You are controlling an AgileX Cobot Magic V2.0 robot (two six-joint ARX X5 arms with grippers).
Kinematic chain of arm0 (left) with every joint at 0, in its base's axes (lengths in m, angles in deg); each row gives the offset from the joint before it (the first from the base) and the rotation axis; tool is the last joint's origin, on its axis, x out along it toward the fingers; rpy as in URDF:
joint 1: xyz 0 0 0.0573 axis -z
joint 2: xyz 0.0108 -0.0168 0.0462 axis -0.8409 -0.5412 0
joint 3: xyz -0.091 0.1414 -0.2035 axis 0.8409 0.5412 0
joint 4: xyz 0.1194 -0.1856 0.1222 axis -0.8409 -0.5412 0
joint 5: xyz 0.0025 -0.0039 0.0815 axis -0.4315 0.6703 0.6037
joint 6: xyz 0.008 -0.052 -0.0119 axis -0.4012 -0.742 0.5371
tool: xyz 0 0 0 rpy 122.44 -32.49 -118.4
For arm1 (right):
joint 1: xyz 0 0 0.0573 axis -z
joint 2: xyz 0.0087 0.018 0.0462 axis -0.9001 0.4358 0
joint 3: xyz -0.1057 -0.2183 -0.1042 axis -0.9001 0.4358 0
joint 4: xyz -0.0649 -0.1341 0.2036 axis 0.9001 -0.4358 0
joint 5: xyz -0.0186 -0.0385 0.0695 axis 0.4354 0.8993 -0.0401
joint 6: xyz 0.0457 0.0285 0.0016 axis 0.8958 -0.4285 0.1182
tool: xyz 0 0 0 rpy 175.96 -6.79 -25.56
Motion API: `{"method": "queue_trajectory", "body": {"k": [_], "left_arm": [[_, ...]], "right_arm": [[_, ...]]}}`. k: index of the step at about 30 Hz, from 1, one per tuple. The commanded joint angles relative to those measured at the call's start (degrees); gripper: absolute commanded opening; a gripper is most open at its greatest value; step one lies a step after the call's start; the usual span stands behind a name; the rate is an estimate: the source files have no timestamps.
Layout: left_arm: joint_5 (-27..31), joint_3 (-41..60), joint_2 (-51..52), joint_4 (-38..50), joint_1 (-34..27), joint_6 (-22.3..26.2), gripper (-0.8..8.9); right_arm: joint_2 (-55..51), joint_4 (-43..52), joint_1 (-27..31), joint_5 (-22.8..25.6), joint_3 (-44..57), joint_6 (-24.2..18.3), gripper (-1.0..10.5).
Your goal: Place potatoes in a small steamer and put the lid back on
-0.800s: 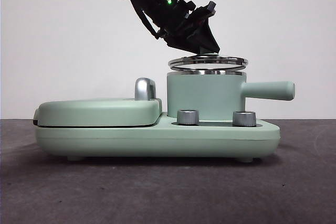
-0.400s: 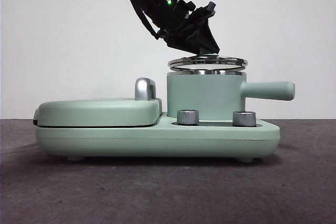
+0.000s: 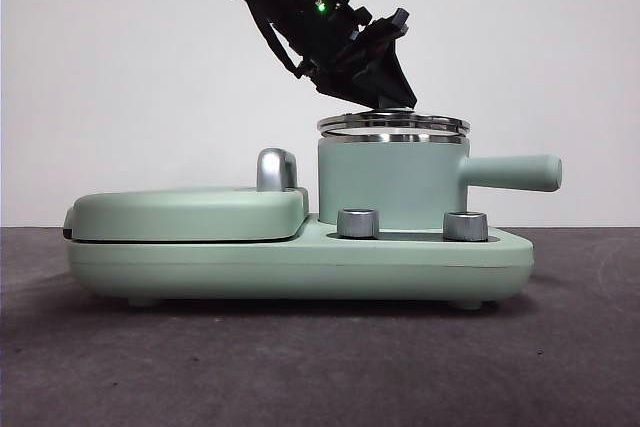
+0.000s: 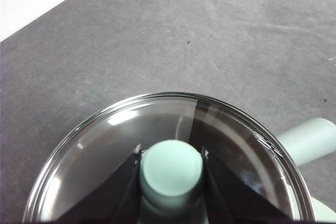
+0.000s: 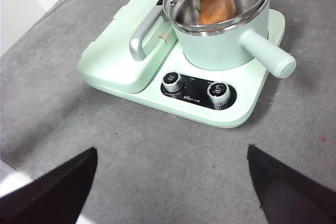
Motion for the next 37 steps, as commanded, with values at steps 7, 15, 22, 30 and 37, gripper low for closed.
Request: {"method": "queue_trajectory", "body": {"k": [7,15,22,30,37], "left_arm": [[-0.3,-1.5,-2.1,1.6,0.4,0.8,0.15],[-0.3,-1.5,-2.7,1.5,0.4,1.9,0.15],[-0.3,-1.5,-2.9,1.7,0.4,1.9,0.14],[-0.4,-1.5,-2.9,2.0,0.4,3.7,0.14],[-3.7,-1.5,-3.0,1.9,0.4,3.7,0.14]], "right_arm": [[0.1,0.7,-0.3,0.2,-0.7,0.4,4.6],[0.1,0.7,-0.3,0.2,-0.7,0.4,4.6],[0.1,0.7,-0.3,0.2,-0.7,0.4,4.6],[0.1,0.7,-0.3,0.2,-0.7,0.4,4.6],[0.1,0.7,-0.3,0.2,-0.7,0.4,4.6]]}}
